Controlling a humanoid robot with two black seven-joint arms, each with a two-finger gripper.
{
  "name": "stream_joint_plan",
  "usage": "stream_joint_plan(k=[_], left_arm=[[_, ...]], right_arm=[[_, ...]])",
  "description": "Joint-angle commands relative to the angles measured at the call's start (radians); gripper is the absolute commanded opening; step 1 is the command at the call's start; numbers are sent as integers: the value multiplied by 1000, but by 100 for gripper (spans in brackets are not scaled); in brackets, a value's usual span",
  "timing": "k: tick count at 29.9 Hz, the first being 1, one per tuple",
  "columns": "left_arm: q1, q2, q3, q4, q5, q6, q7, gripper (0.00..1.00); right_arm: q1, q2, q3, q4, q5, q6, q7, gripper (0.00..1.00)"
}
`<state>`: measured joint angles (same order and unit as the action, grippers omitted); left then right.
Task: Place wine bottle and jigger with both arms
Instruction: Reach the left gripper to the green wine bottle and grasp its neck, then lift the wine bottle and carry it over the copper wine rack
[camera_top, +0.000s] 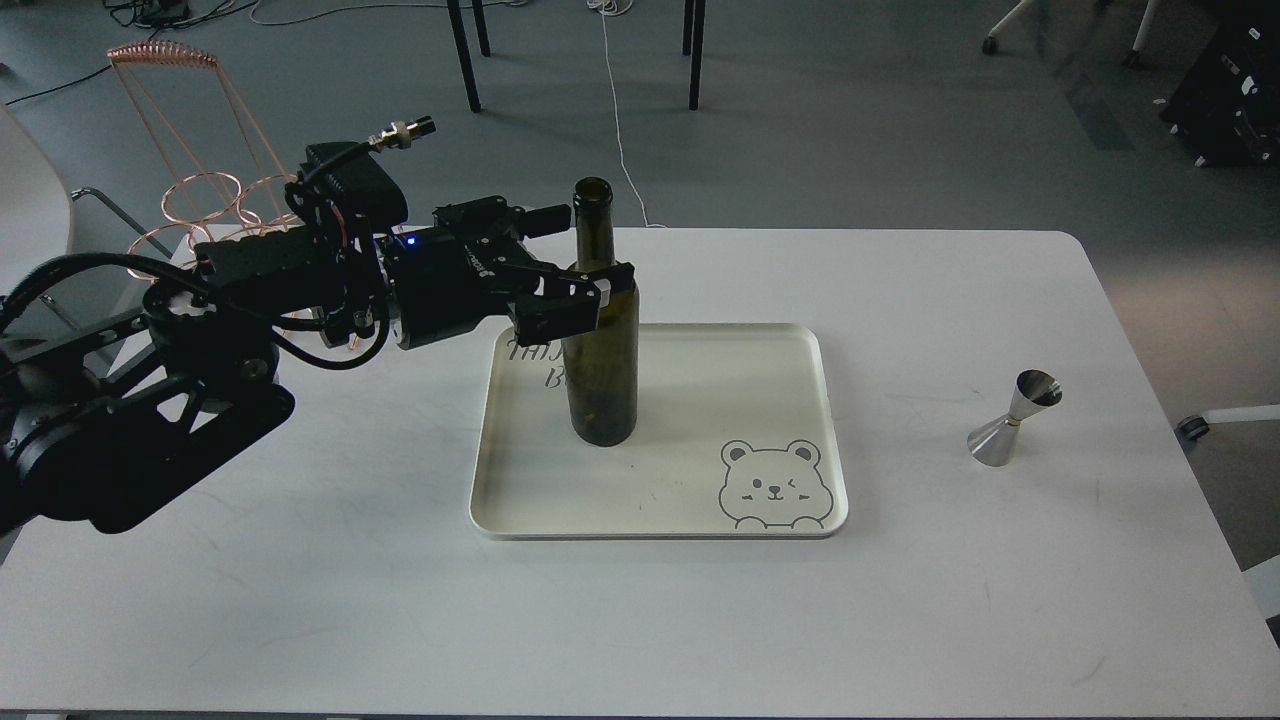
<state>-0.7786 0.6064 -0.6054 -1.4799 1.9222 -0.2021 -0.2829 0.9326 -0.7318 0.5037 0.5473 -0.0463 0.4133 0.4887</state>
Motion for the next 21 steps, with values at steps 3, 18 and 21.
stream_joint_plan(k=[3, 18, 21], left_arm=[[-4, -13, -2, 23, 0, 7, -1, 84], [-7, -19, -4, 27, 1, 47, -9, 30], [-8, -16, -7, 23, 1, 59, -6, 23]], right_arm=[[2, -1, 3, 0, -1, 1, 0, 97], [0, -1, 3, -1, -1, -1, 0, 97], [0, 0, 1, -3, -1, -1, 0, 97]])
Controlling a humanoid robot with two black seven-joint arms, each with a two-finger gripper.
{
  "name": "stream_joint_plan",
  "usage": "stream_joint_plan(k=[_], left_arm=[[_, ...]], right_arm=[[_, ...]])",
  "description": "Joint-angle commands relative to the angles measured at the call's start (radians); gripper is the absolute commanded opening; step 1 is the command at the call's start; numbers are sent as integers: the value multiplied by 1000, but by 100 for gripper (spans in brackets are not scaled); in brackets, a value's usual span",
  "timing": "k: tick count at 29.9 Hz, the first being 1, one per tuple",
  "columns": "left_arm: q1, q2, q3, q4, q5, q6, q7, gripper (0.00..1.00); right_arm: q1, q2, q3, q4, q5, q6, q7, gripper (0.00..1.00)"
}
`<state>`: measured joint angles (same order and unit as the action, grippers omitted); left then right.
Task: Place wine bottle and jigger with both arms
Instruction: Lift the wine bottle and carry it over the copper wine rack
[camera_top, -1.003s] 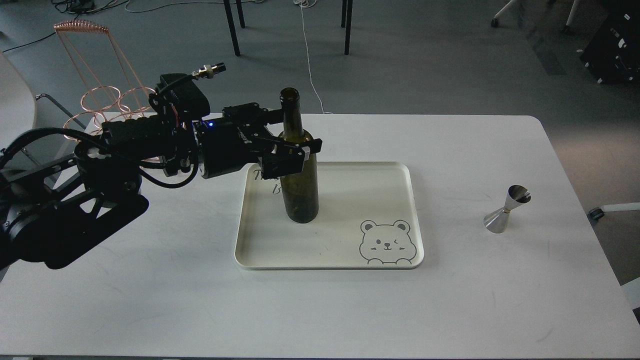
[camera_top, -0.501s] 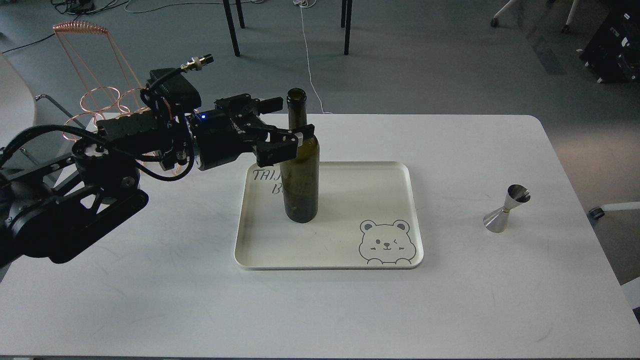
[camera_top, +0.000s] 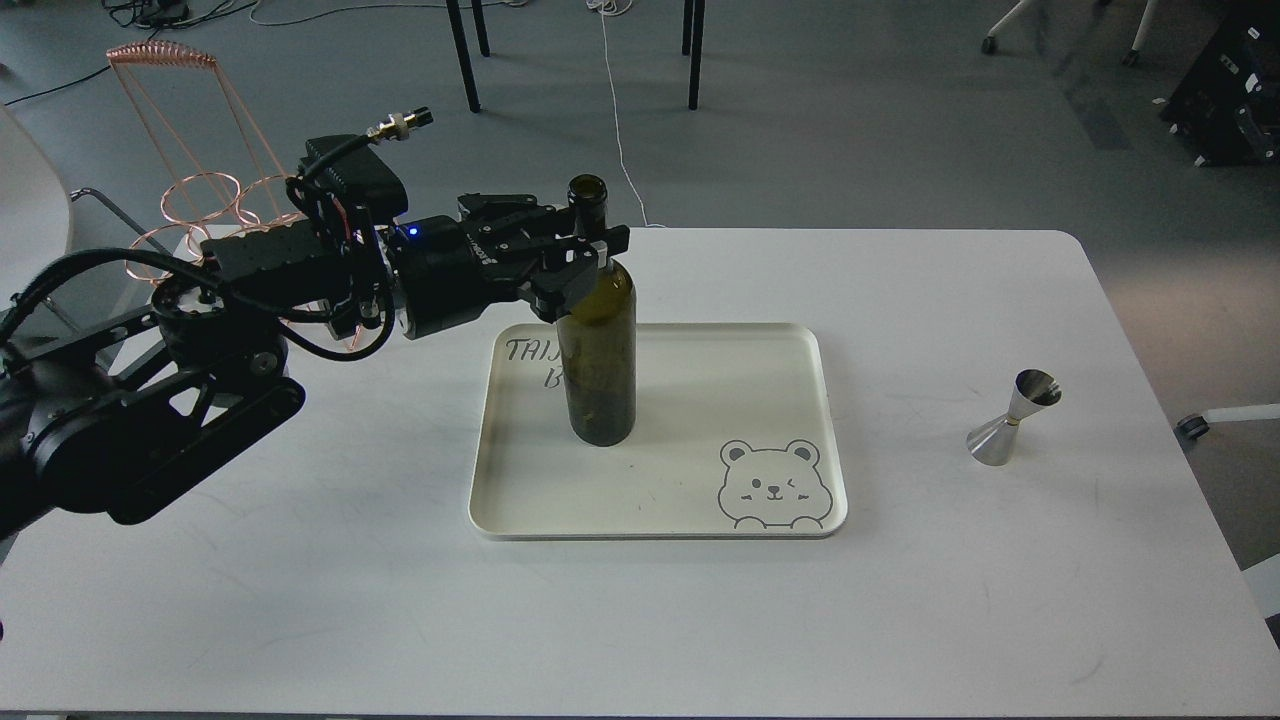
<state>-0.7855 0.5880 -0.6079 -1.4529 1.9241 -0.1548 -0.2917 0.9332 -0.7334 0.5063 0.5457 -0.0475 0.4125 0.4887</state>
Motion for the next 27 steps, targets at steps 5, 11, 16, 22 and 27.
stream_joint_plan(k=[5, 11, 16, 22, 27], left_arm=[[-8, 41, -18, -15, -25, 11, 5, 16], [-63, 240, -32, -46, -170, 11, -3, 12], [-138, 413, -23, -50, -237, 1, -24, 12], [-187, 467, -13, 17, -215, 6, -40, 10], [-224, 461, -13, 133, -160, 9, -40, 10]], right_arm=[[1, 2, -2, -1, 0, 0, 0, 97], [3, -1, -2, -1, 0, 0, 0, 97], [3, -1, -2, -1, 0, 0, 0, 97], [6, 3, -2, 2, 0, -3, 0, 97], [12, 5, -3, 2, 0, -1, 0, 97]])
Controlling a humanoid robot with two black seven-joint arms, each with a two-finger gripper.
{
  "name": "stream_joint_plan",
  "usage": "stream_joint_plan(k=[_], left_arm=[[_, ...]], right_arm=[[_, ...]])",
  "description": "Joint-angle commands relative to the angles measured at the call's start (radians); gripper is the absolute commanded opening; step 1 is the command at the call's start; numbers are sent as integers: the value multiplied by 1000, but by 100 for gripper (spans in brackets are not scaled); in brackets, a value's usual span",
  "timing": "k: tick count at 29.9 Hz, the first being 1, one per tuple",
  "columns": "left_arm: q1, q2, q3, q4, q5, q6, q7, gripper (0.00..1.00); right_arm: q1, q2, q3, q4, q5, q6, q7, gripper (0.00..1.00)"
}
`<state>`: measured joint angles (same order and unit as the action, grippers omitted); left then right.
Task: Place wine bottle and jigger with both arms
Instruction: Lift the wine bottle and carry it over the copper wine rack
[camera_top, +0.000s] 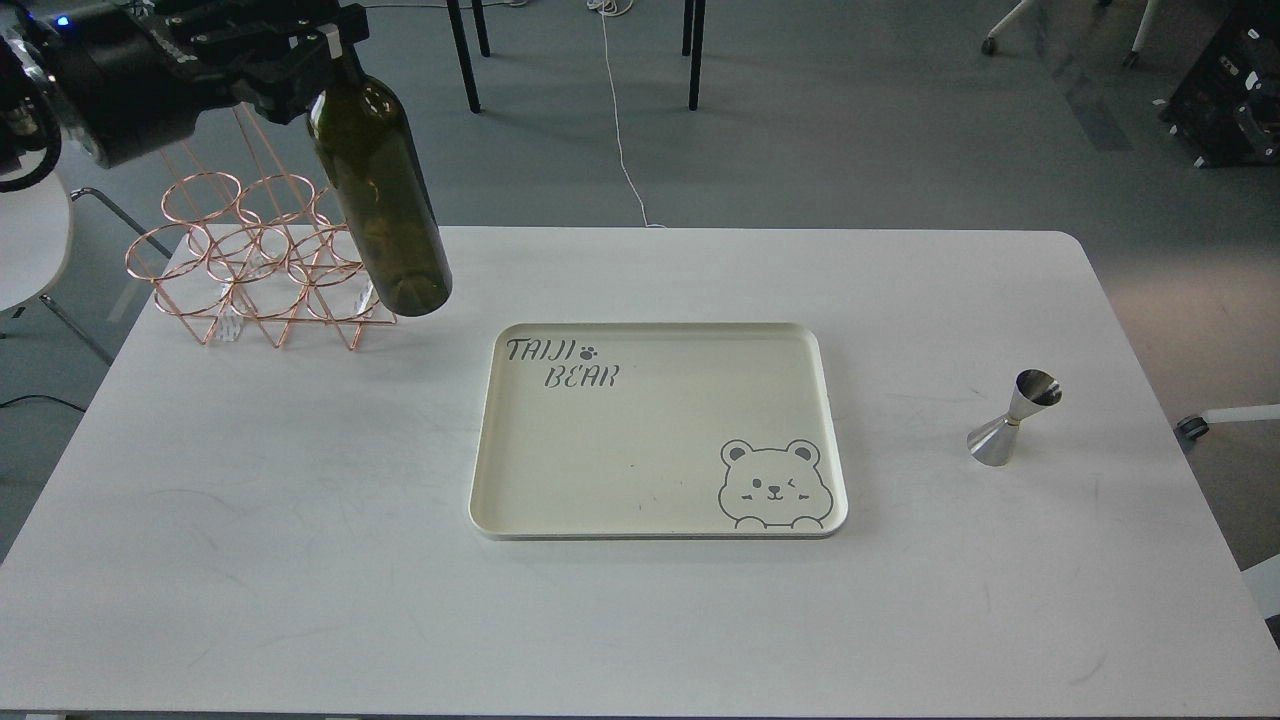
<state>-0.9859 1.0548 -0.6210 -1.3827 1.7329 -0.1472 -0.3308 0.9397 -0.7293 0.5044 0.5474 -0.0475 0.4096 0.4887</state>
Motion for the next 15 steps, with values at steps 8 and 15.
stream_joint_plan(k=[8, 15], left_arm=[[-43, -53, 3, 183, 60, 3, -1, 9], [-36, -104, 13, 241, 83, 8, -1, 9]], right_arm=[[8, -5, -3, 0, 0, 3, 0, 97], [8, -7, -3, 0, 0, 3, 0, 97]])
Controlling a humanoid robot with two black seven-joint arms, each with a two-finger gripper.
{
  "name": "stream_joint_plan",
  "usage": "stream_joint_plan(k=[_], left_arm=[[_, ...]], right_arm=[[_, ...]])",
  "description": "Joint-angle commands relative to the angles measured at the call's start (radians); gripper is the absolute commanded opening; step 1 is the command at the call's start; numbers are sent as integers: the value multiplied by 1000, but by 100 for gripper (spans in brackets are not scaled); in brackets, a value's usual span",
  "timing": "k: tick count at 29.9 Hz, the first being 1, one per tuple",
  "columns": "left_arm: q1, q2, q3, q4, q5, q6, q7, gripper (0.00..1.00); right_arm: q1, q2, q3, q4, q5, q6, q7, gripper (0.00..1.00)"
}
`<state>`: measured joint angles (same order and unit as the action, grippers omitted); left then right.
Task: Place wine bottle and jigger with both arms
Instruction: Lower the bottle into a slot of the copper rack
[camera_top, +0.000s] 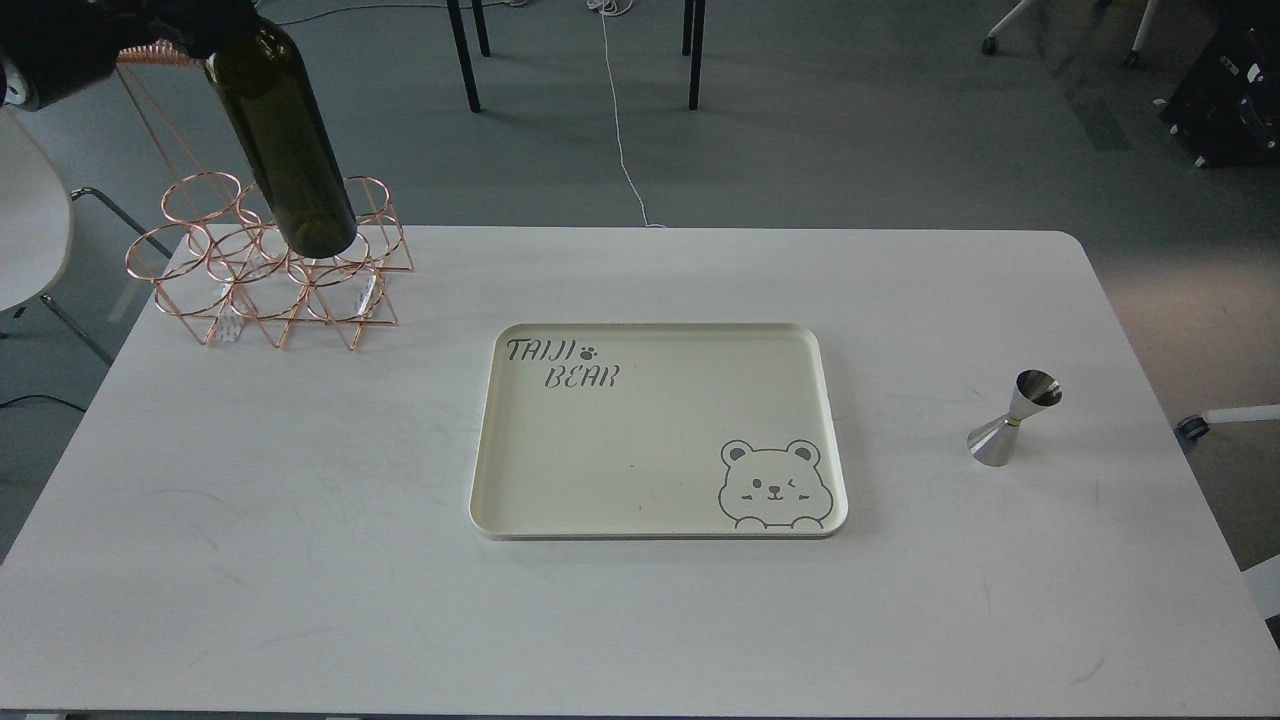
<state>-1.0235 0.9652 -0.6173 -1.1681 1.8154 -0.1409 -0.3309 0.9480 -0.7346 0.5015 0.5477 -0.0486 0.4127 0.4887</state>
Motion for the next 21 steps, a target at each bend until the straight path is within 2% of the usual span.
stream_joint_plan(k=[1, 10, 21], left_arm=[[2, -14, 22, 33, 1, 4, -2, 9], [2, -20, 132, 61, -13, 92, -2, 10], [14, -109, 160, 180, -27, 92, -7, 17]], right_arm=[[0, -2, 0, 0, 1, 0, 0, 97], [-2, -3, 0, 0, 1, 0, 0, 97], [-2, -3, 0, 0, 1, 0, 0, 97]])
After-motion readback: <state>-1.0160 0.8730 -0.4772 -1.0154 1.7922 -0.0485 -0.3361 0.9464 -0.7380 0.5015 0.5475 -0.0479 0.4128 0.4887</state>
